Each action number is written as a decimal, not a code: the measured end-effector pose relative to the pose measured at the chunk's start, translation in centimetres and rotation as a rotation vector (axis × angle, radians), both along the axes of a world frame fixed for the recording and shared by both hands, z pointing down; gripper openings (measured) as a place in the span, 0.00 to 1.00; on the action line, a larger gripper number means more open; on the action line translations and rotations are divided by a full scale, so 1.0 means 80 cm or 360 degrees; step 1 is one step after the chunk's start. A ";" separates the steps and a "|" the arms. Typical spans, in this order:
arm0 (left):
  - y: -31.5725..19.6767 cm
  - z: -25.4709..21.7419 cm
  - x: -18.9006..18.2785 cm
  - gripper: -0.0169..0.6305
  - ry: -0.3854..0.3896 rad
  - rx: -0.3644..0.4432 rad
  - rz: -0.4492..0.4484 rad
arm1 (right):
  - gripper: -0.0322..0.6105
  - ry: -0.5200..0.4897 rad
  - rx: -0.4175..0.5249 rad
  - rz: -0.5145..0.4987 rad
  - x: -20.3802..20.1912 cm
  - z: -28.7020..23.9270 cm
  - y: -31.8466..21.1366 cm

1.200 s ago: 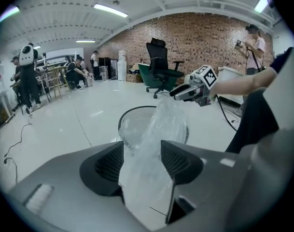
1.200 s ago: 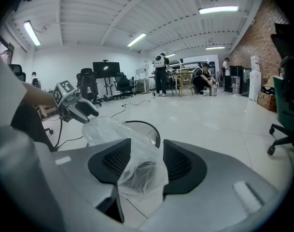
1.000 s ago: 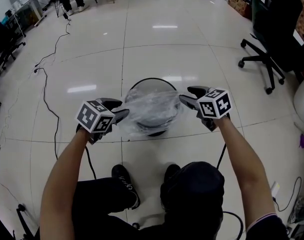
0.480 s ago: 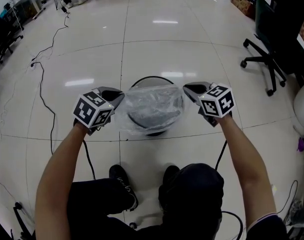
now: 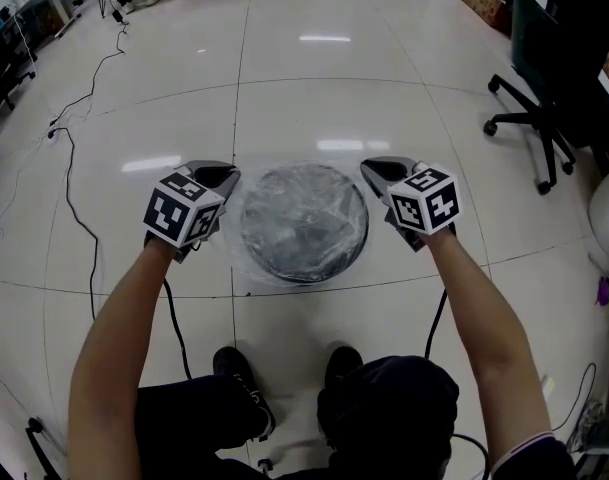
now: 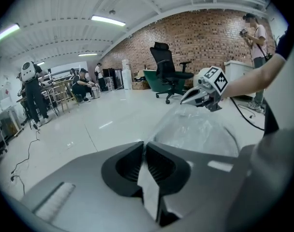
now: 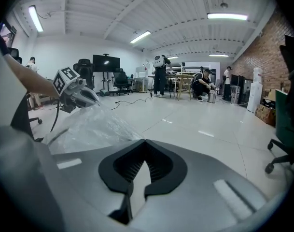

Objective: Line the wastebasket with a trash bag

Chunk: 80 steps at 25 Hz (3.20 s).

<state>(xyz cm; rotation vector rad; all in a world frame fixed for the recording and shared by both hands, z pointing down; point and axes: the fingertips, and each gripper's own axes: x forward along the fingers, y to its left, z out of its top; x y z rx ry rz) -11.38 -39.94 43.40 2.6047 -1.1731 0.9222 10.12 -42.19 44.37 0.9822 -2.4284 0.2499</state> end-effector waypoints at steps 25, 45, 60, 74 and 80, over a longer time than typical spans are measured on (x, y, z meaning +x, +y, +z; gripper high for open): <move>-0.036 0.129 -0.012 0.05 0.0137 -0.0158 -0.0133 | 0.05 -0.0056 -0.0167 -0.0031 -0.009 0.115 -0.039; 0.002 0.191 -0.009 0.05 0.0254 -0.0267 -0.0193 | 0.05 -0.0186 -0.0270 -0.0036 -0.009 0.176 -0.006; 0.020 0.238 -0.001 0.05 0.0372 -0.0339 -0.0243 | 0.05 -0.0206 -0.0332 -0.0041 -0.008 0.218 0.012; 0.033 0.260 0.006 0.05 0.0366 -0.0408 -0.0253 | 0.05 -0.0210 -0.0395 -0.0052 -0.013 0.239 0.025; 0.037 0.255 -0.001 0.14 0.0389 -0.0430 -0.0250 | 0.15 -0.0244 -0.0409 -0.0012 -0.007 0.234 0.021</move>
